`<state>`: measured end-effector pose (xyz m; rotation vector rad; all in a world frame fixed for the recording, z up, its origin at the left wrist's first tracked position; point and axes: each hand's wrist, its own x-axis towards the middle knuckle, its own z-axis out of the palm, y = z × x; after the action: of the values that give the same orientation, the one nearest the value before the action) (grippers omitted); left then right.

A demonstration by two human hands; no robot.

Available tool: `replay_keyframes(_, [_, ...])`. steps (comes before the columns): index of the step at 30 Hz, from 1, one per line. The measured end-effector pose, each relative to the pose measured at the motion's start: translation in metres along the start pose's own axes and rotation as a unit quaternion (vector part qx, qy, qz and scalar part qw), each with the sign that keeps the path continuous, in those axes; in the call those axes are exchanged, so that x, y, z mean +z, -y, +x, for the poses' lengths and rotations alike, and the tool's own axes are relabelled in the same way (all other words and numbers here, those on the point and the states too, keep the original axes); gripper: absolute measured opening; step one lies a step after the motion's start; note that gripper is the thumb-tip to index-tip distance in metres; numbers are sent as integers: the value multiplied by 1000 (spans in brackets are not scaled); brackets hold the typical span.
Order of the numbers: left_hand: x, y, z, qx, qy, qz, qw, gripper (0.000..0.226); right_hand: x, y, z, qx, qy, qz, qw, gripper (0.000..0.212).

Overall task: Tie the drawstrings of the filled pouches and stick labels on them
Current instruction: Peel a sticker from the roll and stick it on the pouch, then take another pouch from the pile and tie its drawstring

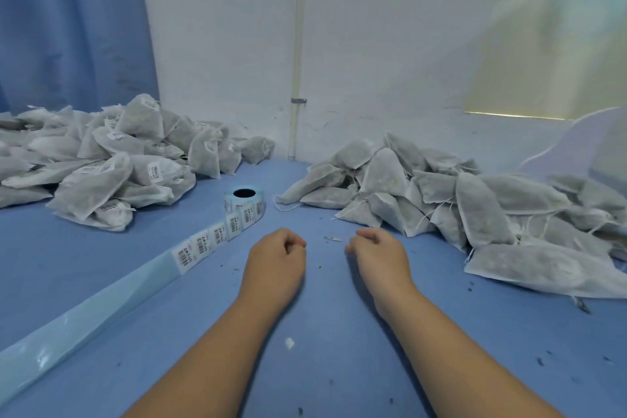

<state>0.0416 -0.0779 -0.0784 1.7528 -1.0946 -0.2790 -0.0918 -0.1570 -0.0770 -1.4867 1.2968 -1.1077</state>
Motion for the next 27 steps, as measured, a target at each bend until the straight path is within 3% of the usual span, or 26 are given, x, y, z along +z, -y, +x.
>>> replay_keyframes(2, [3,0,0,1,23,13,1000,22,-8,9,17,-20,-52,-26,998,8])
replay_keyframes(4, [8,0,0,6,45,41,998,21,-23,21,40,-95,-110,-148,978,22])
replay_keyframes(8, [10,2,1,13,55,51,997,20,-42,32,78,-115,-58,-346,929,55])
replay_keyframes(15, [11,3,2,11,67,54,996,19,-39,23,98,-152,-59,-479,863,21])
replay_keyframes(19, [9,2,0,20,55,37,998,16,-43,23,73,-150,-69,-395,904,11])
replay_keyframes(23, [6,-3,-5,57,29,20,998,16,-58,25,19,-69,1,-170,983,16])
replay_keyframes(27, [5,-7,-9,99,67,52,992,16,-74,17,-35,30,94,48,994,12])
